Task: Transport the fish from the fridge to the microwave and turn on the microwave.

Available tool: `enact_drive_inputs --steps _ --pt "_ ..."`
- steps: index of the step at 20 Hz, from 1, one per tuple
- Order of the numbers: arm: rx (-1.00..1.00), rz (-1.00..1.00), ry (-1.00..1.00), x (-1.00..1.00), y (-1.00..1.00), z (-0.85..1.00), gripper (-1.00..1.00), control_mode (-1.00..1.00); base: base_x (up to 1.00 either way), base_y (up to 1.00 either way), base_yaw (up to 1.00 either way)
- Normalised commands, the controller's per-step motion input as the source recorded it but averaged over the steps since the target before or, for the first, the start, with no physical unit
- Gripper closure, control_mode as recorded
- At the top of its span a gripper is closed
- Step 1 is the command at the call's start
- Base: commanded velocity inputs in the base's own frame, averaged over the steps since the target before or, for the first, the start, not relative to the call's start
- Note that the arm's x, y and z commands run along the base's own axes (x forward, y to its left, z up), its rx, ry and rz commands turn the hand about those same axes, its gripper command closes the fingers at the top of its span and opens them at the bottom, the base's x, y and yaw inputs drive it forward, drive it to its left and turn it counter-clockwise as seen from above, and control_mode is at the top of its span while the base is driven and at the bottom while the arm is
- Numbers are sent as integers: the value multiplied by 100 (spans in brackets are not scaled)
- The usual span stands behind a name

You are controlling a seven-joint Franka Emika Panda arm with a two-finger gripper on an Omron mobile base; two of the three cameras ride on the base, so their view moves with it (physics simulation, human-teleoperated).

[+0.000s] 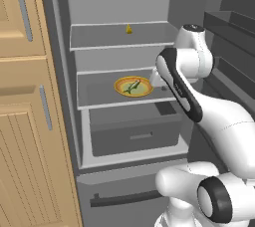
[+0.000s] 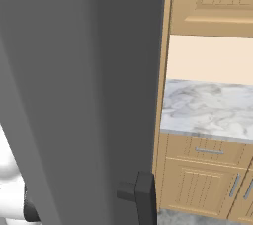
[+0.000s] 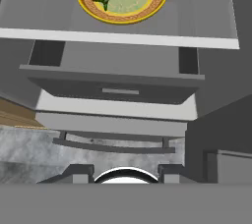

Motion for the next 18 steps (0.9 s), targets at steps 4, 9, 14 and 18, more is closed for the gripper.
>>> enact_drive_inputs --steps 4,9,14,18 --pt "-4 0 0 0 0 -3 -100 -100 0 0 0" --pt "-10 -1 1 0 34 -14 -100 -100 0 0 0" --pt "-1 -10 -15 0 45 -18 -100 -100 0 0 0" --pt "0 -13 -20 0 20 -26 -100 -100 0 0 0"
